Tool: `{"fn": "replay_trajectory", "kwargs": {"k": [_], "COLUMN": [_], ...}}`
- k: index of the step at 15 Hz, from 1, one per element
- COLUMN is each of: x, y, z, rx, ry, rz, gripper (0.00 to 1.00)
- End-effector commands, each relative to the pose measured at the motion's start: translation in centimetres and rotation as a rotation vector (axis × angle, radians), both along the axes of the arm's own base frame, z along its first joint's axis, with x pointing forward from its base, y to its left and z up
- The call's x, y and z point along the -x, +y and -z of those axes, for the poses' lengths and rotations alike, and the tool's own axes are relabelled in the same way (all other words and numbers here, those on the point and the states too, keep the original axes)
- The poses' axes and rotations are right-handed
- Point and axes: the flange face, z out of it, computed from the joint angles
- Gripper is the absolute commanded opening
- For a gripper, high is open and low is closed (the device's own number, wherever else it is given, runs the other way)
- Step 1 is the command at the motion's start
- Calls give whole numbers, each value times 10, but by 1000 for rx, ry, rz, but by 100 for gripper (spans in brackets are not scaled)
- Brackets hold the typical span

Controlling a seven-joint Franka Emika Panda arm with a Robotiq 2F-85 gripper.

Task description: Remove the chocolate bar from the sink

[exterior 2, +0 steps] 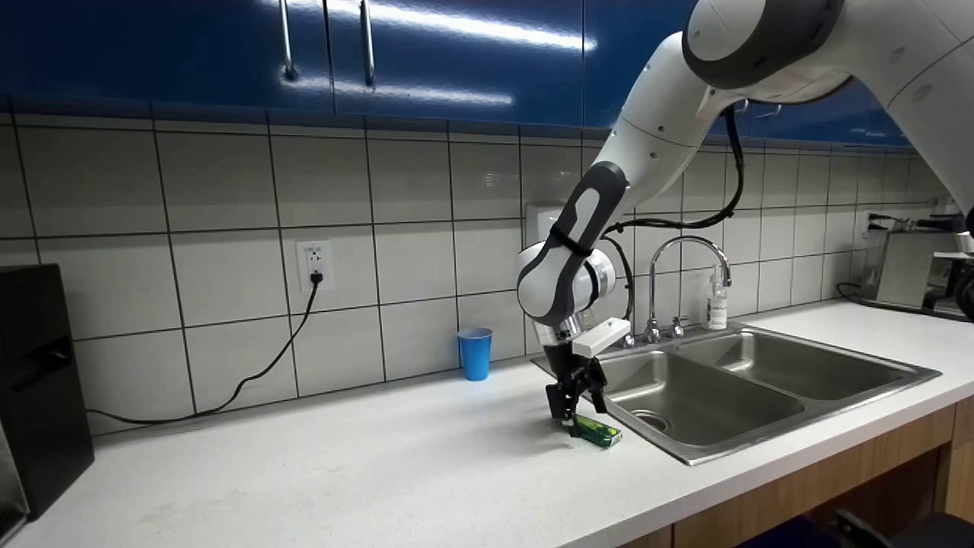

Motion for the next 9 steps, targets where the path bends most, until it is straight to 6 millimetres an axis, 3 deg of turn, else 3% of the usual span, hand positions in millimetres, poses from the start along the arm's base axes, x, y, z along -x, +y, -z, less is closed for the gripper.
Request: {"fn": "replay_trajectory", "kwargs": {"k": [1, 9], "x": [11, 24], "y": [-11, -36], "z": [-26, -57], "rx": [-24, -86], "ry": [-20, -54], "rz": [31, 134], "gripper": [100, 100]}}
